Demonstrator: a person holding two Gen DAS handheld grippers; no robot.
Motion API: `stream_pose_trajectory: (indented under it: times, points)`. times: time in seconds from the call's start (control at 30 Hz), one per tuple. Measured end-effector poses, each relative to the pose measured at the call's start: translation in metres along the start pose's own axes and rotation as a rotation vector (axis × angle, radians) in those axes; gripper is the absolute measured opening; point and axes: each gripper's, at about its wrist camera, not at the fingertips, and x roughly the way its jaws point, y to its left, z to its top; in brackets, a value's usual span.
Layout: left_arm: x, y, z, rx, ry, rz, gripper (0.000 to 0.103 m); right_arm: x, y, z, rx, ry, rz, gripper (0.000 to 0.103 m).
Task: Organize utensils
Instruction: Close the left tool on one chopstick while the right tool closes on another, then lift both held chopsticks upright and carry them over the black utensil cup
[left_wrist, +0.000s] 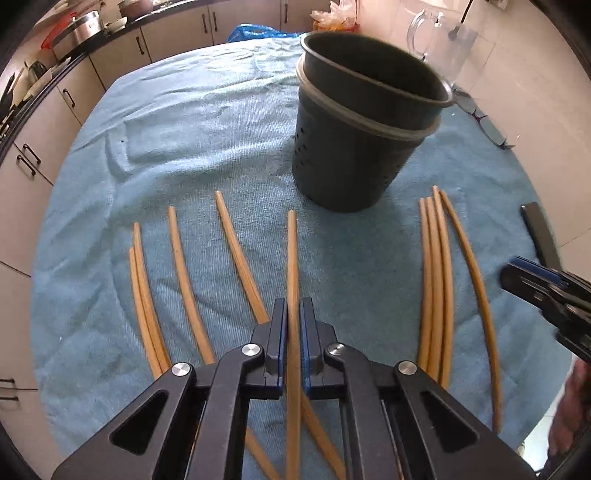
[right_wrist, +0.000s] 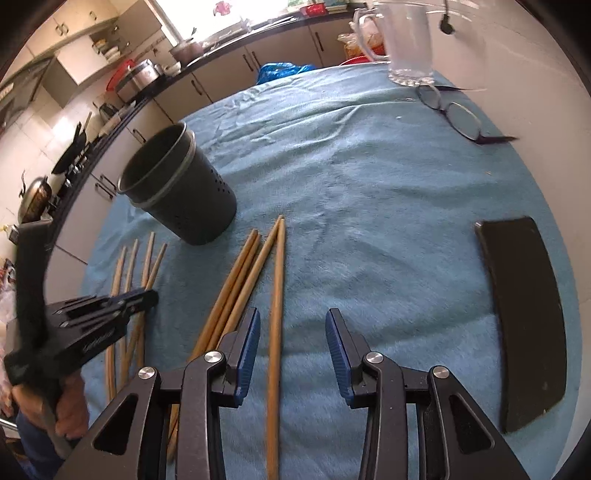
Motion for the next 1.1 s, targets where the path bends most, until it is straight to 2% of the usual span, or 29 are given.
stream_pose_trajectory:
  times: [0.1, 0.27, 0.37, 0.4, 0.53, 0.73, 0.97, 1.1]
  points:
    - [-0.013, 0.006, -0.006, -0.015, -0.028, -0.016, 0.006, 0.014, 0.007, 0.008, -0.018, 0.022, -0.026, 0.028]
    - [-0.039, 0.006, -0.009, -0.043, -0.095, -0.044, 0.006, 0.033, 0.011, 0.019, -0.017, 0.057, -0.065, 0.026]
    - [-0.058, 0.007, -0.014, -0.052, -0.134, -0.060, 0.006, 0.038, 0.015, 0.020, -0.033, 0.059, -0.087, 0.015]
    - [-0.065, 0.008, -0.016, -0.056, -0.148, -0.064, 0.006, 0.039, 0.016, 0.020, -0.042, 0.059, -0.089, 0.009]
    - [-0.086, 0.008, -0.019, -0.062, -0.197, -0.091, 0.006, 0.036, 0.018, 0.017, -0.047, 0.054, -0.064, 0.007]
    - [-0.116, 0.005, -0.021, -0.062, -0.269, -0.104, 0.006, -0.006, 0.017, 0.010, -0.024, -0.040, 0.003, 0.007]
    - [-0.152, 0.001, -0.027, -0.064, -0.353, -0.102, 0.006, -0.077, 0.028, -0.007, -0.054, -0.224, 0.099, 0.007]
    - [-0.165, -0.002, -0.029, -0.062, -0.382, -0.096, 0.006, -0.103, 0.033, -0.013, -0.060, -0.291, 0.118, 0.007]
